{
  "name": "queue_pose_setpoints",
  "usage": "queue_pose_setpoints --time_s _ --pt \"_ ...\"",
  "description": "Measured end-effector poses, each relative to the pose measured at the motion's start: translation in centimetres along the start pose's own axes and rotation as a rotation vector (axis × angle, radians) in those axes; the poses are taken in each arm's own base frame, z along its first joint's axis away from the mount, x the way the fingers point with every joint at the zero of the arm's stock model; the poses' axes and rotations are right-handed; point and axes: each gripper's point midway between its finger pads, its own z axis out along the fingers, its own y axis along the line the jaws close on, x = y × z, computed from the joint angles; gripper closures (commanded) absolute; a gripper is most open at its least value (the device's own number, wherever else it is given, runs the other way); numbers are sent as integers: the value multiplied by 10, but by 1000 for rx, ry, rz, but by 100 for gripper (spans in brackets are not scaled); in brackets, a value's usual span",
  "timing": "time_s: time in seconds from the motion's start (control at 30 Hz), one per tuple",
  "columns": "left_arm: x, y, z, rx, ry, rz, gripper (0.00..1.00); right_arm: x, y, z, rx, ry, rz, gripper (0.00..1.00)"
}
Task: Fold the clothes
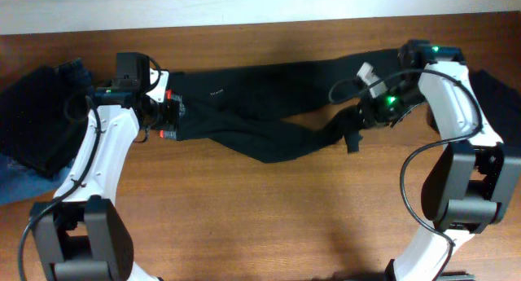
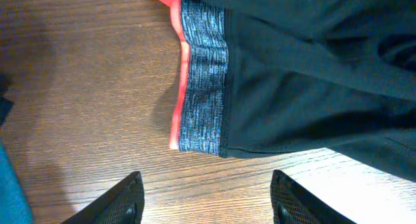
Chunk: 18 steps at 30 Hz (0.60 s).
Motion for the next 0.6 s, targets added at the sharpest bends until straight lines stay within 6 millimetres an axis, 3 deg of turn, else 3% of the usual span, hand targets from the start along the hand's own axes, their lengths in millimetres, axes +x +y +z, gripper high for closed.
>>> queue_pose_setpoints --time_s 0.1,0.17,0.2,0.3,0.4,0.6 --pt "2 -1 4 4 11 0 38 -12 -19 -10 43 -69 86 95" --pt "2 -1 5 6 14 0 37 -14 -37 -18 84 -103 204 81" --pt "2 -1 5 6 15 0 37 -13 -46 -22 102 -118 265 69" --pt "3 -1 6 6 19 -1 37 -10 -69 -35 140 -162 442 55" --pt "4 -1 7 7 21 -1 36 -2 -82 -43 154 -175 562 53" --pt "4 -1 7 7 22 -1 37 9 -80 -42 152 -138 636 53"
